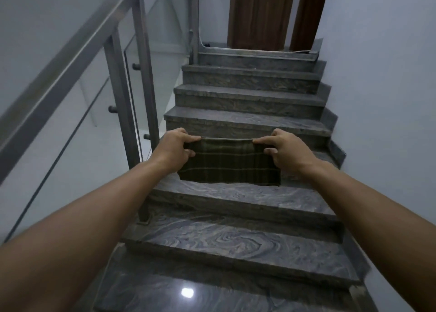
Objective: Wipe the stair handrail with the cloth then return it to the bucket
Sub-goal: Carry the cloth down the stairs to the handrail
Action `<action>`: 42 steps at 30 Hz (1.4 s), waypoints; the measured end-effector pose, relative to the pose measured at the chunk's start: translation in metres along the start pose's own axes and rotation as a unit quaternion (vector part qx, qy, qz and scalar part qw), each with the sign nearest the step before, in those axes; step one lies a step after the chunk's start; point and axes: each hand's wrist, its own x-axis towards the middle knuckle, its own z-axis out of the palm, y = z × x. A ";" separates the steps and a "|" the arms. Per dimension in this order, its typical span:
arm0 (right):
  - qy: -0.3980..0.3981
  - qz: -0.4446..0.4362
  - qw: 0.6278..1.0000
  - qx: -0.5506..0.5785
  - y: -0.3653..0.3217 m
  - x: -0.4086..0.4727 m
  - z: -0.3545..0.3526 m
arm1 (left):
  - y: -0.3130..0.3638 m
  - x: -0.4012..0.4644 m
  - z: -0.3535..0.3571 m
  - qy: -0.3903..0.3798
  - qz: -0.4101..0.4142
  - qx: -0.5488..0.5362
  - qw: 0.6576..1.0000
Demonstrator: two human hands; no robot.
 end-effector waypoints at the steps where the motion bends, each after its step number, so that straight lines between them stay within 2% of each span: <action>1: 0.001 -0.006 1.000 0.002 0.001 0.014 -0.007 | 0.003 0.010 -0.006 0.005 -0.005 0.003 1.000; 8: 0.007 -0.048 0.999 0.004 0.001 0.102 -0.033 | 0.006 0.075 -0.050 0.038 -0.007 0.040 0.998; 15: 0.033 -0.084 0.996 -0.009 -0.004 0.206 -0.030 | -0.027 0.148 -0.088 0.062 -0.015 0.051 0.997; 27: 0.049 -0.082 0.995 -0.026 -0.042 0.373 -0.090 | -0.038 0.287 -0.194 0.094 -0.007 0.084 0.992; 42: 0.085 -0.088 0.992 0.008 0.012 0.545 -0.151 | -0.017 0.469 -0.229 0.117 -0.013 0.118 0.986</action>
